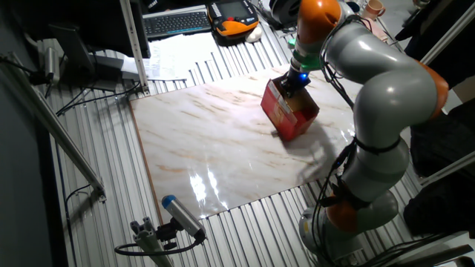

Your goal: Cover the box

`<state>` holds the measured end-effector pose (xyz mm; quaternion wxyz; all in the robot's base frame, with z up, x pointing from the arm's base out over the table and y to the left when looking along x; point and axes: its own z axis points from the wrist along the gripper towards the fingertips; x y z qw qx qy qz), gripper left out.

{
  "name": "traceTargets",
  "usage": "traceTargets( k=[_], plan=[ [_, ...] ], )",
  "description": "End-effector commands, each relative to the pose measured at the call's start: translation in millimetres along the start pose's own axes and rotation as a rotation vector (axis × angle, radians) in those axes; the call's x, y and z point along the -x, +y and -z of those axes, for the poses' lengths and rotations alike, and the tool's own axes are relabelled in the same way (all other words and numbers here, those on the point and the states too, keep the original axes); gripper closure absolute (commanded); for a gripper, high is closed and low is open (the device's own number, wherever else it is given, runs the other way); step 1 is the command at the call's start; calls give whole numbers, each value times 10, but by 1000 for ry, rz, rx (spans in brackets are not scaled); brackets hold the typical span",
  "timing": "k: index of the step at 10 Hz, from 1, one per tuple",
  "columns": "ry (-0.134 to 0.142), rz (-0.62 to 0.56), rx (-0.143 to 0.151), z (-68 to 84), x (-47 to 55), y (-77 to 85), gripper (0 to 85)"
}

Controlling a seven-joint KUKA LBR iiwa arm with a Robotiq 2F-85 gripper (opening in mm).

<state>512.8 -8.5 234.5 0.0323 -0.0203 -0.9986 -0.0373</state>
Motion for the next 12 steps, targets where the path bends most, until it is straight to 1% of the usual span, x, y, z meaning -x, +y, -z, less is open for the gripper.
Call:
traceTargets(
  k=[1,2,3,5,6,8,9,10,12],
  plan=[
    [-31,11,7,0,-1,4,850],
    [-34,12,18,0,-1,4,850],
    [-26,10,17,0,-1,4,850],
    [4,-1,17,9,19,9,850],
    [23,-9,18,92,174,39,850],
    [52,-23,45,235,431,59,850],
    [61,-25,40,293,549,69,850],
    [72,-26,39,324,680,83,850],
    [73,-25,39,289,868,105,850]
  ],
)
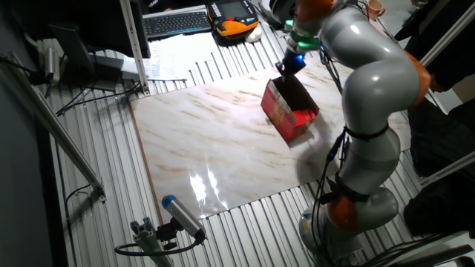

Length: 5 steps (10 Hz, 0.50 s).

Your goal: Cover the box

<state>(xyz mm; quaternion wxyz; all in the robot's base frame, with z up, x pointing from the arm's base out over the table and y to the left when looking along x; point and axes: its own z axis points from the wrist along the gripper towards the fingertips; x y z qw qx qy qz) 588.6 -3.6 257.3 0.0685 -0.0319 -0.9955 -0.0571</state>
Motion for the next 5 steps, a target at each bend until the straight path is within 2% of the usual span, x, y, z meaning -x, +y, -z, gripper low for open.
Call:
traceTargets(
  k=[1,4,5],
  plan=[
    [-4,2,0,4,201,11,850],
    [-35,-14,8,-77,320,56,850],
    [-74,-25,16,-82,342,68,850]
  ],
)
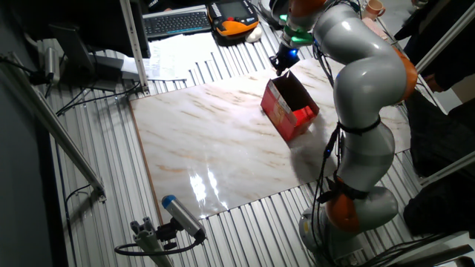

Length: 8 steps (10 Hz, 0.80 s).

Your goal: Cover the box

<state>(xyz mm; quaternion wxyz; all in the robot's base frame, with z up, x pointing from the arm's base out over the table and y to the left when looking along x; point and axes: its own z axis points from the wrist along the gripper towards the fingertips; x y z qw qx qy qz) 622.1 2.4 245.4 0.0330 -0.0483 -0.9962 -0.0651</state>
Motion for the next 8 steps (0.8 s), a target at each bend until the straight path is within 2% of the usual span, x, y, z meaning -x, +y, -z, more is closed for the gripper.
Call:
traceTargets(
  k=[1,2,4,5,8],
  plan=[
    [-22,-6,7,4,8,-1,850],
    [-70,-7,7,5,10,2,850],
    [-129,-44,16,14,19,9,850],
    [-141,-61,15,5,36,2,850],
    [-127,-78,11,-75,98,-20,850]
  ],
)
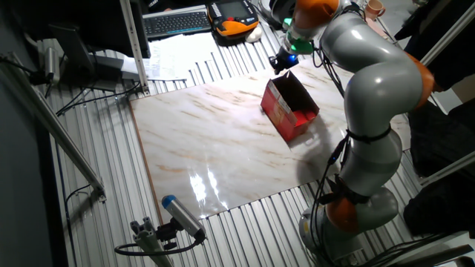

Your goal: Cover the box

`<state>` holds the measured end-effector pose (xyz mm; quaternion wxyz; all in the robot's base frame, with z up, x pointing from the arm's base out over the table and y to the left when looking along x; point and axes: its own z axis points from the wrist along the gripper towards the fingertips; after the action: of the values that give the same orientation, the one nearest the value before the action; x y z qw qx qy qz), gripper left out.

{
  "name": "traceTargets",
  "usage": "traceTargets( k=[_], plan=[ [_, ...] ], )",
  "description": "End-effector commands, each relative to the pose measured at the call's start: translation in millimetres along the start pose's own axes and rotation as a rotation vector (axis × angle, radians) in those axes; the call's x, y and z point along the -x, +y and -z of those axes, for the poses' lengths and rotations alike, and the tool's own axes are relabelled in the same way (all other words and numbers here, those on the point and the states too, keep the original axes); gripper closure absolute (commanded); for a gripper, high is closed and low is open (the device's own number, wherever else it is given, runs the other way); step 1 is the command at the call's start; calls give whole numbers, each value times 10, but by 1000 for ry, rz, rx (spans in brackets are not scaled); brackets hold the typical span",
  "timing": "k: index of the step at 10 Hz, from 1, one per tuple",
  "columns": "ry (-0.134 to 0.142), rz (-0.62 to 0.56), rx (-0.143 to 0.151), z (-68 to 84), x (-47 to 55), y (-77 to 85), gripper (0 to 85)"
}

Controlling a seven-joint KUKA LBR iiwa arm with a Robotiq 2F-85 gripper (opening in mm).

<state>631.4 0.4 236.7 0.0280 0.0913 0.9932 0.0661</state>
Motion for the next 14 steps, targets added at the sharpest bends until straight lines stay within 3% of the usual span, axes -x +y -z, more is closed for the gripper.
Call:
traceTargets(
  k=[1,7,8,11,14],
  plan=[
    [-1,-3,3,-14,14,-9,850],
    [-11,-10,6,-145,67,-20,850],
    [-8,9,-9,-167,72,-34,850],
    [61,72,-17,-222,68,-118,850],
    [143,144,-74,-225,60,-145,850]
  ],
)
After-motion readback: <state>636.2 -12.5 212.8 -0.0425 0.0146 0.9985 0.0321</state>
